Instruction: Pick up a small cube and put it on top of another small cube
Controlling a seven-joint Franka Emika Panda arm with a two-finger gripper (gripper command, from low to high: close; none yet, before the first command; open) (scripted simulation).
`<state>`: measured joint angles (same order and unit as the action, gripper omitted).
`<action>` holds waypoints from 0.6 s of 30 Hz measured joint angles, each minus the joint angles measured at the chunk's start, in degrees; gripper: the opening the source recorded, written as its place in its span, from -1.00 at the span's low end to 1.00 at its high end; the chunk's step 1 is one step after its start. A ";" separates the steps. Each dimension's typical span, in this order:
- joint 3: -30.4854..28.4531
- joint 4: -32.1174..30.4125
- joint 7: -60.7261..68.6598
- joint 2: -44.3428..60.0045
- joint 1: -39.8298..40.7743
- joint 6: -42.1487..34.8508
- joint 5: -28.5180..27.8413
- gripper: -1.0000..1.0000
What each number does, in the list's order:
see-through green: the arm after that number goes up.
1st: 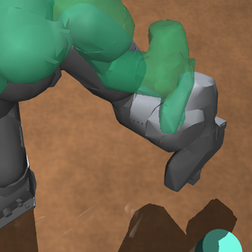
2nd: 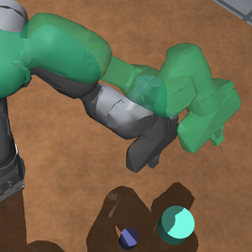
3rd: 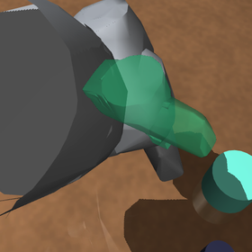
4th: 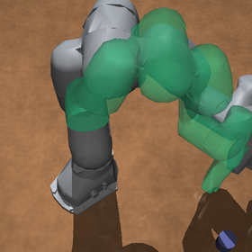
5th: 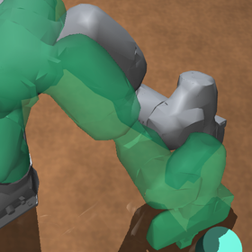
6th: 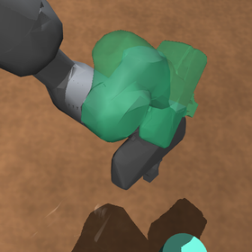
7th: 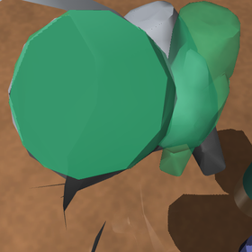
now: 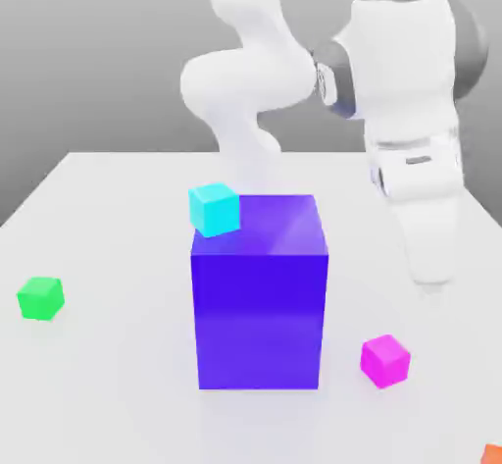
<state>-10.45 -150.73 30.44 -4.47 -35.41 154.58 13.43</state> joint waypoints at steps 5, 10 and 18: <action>0.92 -3.41 8.57 6.04 -2.71 4.35 -3.71 0.00; 0.98 -5.35 12.54 11.64 -3.38 8.96 -9.31 0.00; 6.04 -3.44 16.20 22.28 0.62 17.46 -5.17 0.00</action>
<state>-4.41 -154.16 46.64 17.81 -34.79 172.04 8.26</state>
